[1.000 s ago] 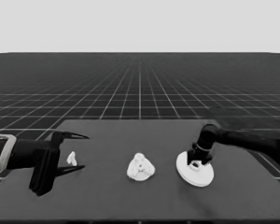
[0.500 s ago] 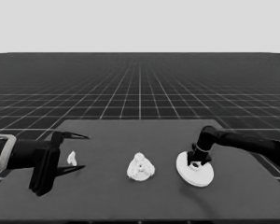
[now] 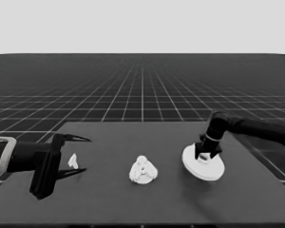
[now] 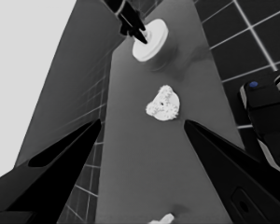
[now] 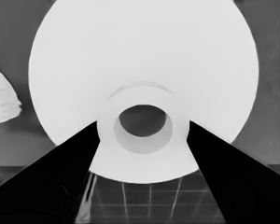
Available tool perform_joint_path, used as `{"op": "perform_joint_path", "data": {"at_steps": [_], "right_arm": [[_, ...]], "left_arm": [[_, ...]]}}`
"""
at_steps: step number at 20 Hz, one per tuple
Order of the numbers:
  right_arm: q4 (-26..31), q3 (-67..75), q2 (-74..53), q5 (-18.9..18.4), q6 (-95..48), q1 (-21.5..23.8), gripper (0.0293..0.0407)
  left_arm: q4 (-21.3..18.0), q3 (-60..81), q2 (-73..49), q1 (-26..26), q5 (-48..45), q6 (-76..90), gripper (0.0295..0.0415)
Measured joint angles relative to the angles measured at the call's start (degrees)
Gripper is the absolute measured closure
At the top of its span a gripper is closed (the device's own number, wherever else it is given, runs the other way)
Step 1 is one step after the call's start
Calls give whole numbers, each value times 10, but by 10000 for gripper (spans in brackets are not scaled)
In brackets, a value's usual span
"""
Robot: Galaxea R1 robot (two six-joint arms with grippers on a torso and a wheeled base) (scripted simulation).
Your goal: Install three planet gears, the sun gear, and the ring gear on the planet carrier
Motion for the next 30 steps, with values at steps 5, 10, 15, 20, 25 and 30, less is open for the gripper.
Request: {"op": "perform_joint_path", "data": {"at_steps": [5, 10, 15, 20, 25, 30], "right_arm": [[11, 1, 0, -8, 0, 14, 352], [-19, -90, 358, -33, 272, -4, 351], [-20, -182, 430, -30, 246, -7, 351], [-66, -216, 441, -16, 228, -56, 351], [-72, -221, 442, -14, 225, -62, 351], [-72, -221, 442, -14, 239, -67, 351]], "left_arm": [[0, 0, 0, 0, 0, 0, 326], [0, 0, 0, 0, 0, 0, 326], [0, 0, 0, 0, 0, 0, 326], [0, 0, 0, 0, 0, 0, 326], [0, 0, 0, 0, 0, 0, 326], [0, 0, 0, 0, 0, 0, 326]]}}
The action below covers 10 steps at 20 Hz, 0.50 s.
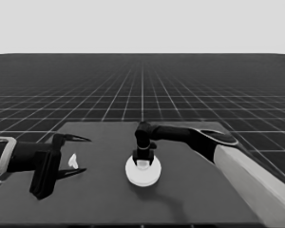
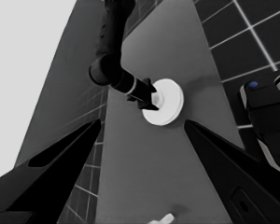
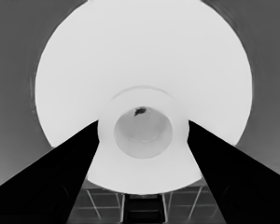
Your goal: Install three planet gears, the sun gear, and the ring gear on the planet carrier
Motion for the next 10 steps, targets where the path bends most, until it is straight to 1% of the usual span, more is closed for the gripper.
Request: {"op": "perform_joint_path", "data": {"at_steps": [10], "right_arm": [[0, 0, -1, 0, 49, -4, 351]], "left_arm": [[0, 0, 0, 0, 0, 0, 326]]}}
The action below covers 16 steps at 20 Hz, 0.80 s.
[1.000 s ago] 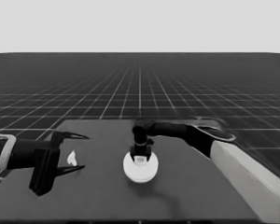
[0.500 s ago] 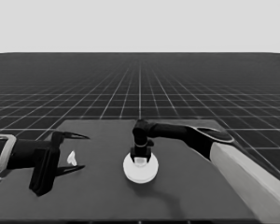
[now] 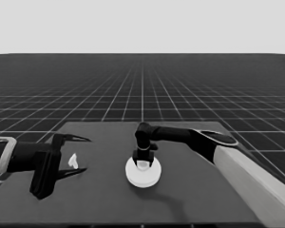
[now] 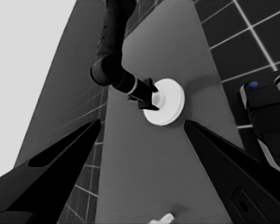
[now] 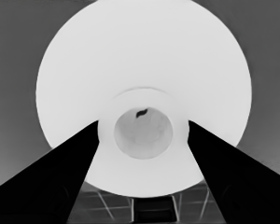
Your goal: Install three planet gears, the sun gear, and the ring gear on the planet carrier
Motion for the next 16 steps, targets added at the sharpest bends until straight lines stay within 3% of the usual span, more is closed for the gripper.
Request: {"op": "perform_joint_path", "data": {"at_steps": [16], "right_arm": [[0, 0, 0, 0, 80, 0, 351]], "left_arm": [[0, 0, 0, 0, 0, 0, 326]]}}
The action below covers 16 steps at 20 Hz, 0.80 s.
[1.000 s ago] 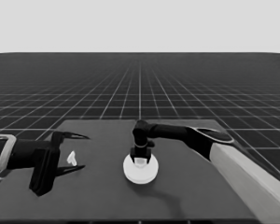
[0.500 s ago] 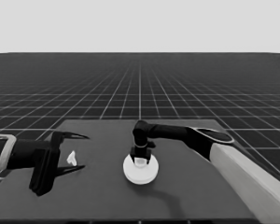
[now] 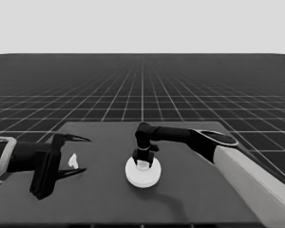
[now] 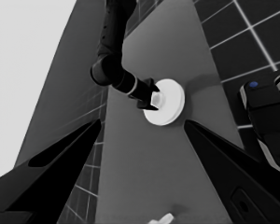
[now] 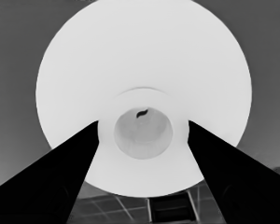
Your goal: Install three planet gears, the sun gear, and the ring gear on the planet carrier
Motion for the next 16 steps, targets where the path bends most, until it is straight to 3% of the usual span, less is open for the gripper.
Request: {"op": "perform_joint_path", "data": {"at_steps": [16], "right_arm": [[0, 0, 0, 0, 80, 0, 351]], "left_arm": [[0, 0, 0, 0, 0, 0, 326]]}}
